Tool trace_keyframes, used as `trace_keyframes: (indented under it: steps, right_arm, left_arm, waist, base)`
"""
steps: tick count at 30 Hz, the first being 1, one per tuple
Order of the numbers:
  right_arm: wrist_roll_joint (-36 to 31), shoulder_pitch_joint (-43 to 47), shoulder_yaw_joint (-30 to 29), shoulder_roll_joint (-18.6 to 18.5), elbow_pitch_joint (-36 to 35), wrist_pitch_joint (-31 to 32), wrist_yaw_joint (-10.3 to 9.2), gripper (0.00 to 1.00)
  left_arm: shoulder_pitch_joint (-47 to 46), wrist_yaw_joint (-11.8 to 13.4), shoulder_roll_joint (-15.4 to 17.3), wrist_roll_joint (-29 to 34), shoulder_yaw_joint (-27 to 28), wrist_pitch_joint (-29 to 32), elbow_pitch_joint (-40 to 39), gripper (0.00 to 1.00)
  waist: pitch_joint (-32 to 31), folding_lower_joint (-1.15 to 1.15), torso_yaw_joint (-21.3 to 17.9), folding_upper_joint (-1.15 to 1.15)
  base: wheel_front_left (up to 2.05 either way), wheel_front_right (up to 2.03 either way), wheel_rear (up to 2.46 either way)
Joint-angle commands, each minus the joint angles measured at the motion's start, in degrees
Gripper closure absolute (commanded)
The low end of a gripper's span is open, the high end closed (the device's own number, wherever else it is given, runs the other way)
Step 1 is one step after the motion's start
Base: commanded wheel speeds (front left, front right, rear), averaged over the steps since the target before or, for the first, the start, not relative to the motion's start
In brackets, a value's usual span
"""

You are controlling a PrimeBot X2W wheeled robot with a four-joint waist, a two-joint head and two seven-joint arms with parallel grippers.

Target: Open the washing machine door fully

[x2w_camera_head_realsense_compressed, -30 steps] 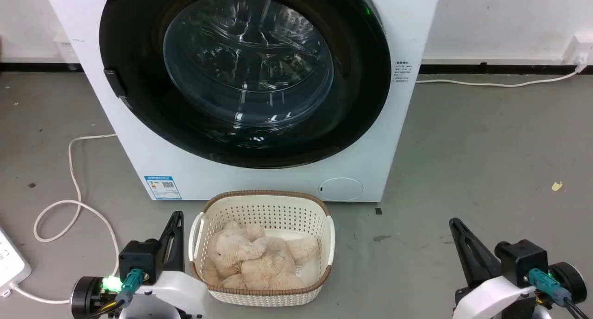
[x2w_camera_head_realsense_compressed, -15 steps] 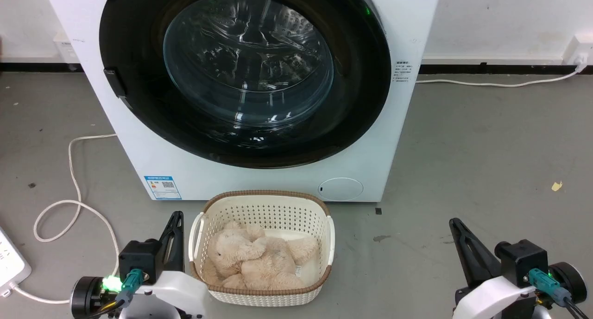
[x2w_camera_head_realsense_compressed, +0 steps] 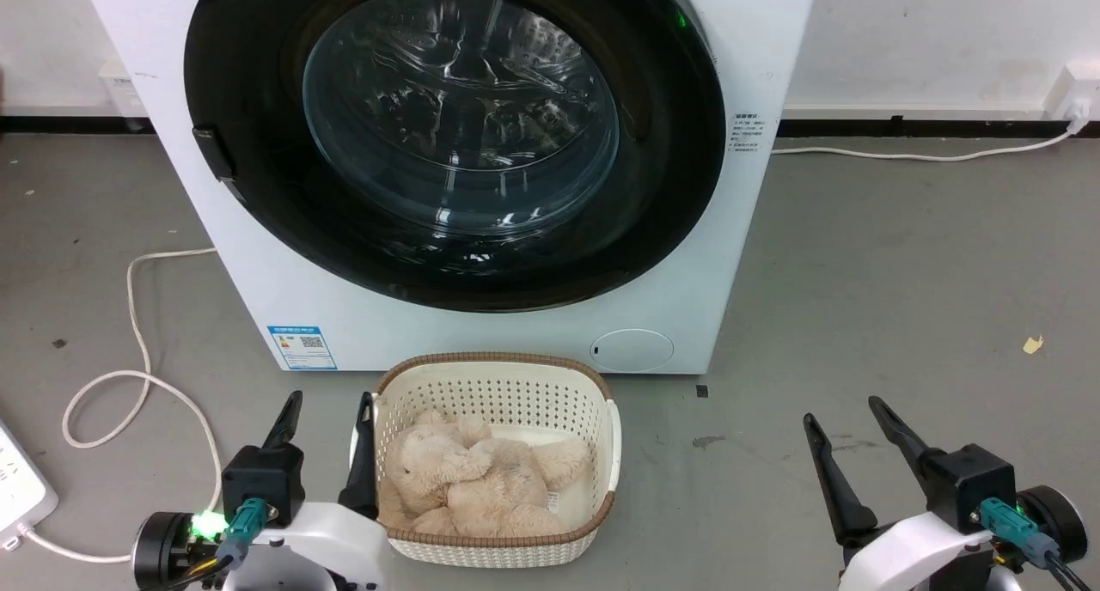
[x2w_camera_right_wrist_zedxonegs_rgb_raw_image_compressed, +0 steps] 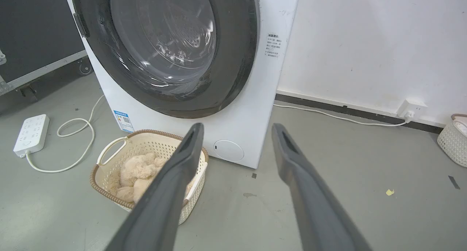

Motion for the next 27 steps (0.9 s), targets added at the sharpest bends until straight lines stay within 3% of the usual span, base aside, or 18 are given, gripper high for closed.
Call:
trace_keyframes:
  steps: [1,12,27]
  right_arm:
    - [0.58,0.04,0.13,0.01,0.00,-0.33,0.00,0.00]
    - [1.48,-0.67,0.10,-0.06,0.04,-1.59,-0.01,0.00]
    - [3.22,-7.49,1.01,-4.34,-2.11,-1.42,-0.02,0.00]
  left_arm:
    - [0.05,0.09,0.00,-0.09,-0.22,-0.35,0.04,0.00]
    - [-0.28,0.61,0.00,-0.49,-1.29,-1.66,-0.33,0.00]
    - [-2.78,1.83,0.00,-1.33,-3.23,-3.46,-1.91,0.00]
  waist:
    - [0.03,0.00,0.00,0.00]
    - [1.26,0.00,0.23,0.00]
    - [6.48,0.00,1.49,0.00]
  base:
    - [0.00,0.00,0.00]
    - [0.00,0.00,0.00]
    - [0.00,0.00,0.00]
